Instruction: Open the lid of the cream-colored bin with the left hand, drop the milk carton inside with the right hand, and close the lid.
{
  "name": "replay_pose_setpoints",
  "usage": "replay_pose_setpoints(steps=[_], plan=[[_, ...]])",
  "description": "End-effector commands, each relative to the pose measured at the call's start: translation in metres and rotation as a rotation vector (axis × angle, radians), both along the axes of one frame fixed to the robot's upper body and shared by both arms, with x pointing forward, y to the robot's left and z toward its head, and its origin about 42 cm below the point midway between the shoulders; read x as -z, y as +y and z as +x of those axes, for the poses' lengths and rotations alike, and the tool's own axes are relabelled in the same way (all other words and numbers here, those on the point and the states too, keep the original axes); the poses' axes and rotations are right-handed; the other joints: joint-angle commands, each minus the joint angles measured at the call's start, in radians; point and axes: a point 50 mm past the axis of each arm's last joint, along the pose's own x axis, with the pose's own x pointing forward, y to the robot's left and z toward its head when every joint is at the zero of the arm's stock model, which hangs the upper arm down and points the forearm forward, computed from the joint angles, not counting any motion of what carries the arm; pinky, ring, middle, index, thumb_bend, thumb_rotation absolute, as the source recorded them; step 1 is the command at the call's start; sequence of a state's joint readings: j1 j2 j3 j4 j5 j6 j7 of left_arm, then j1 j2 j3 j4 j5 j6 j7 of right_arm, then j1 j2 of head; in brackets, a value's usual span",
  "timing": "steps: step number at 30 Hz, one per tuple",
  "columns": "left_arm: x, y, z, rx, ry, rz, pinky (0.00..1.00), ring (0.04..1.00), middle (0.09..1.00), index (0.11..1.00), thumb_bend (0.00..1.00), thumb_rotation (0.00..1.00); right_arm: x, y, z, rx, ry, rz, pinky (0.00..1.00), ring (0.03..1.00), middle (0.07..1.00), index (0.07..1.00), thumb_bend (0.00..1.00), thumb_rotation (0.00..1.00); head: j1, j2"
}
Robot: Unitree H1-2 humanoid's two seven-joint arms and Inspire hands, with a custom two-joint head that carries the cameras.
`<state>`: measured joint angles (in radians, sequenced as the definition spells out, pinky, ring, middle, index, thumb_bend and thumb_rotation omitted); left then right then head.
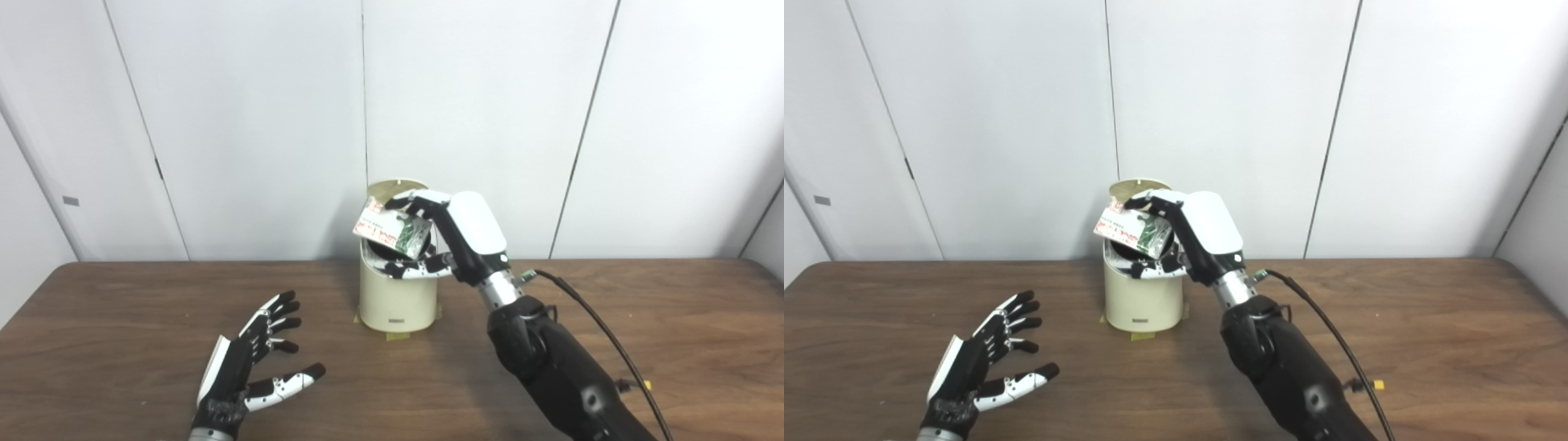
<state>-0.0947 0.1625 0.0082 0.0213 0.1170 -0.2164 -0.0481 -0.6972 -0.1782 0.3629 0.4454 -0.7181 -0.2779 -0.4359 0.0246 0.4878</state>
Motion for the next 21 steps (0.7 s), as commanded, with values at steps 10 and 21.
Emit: replay_pose_setpoints(steps=[10,21], plan=[[-0.002,0.005,-0.001,-0.004,-0.031,0.031,0.62,0.796,0.861,0.894,0.74,0.11,-0.031,-0.001,-0.013,-0.037,-0.073,-0.028,0.48,0.594,0.673,0.652,0.77,0.02,-0.001,0.002],[-0.002,0.006,-0.001,-0.003,-0.031,0.023,0.62,0.801,0.865,0.895,0.74,0.1,-0.029,0.003,-0.016,-0.058,-0.06,-0.035,0.48,0.584,0.664,0.653,0.76,0.01,-0.002,0.003]])
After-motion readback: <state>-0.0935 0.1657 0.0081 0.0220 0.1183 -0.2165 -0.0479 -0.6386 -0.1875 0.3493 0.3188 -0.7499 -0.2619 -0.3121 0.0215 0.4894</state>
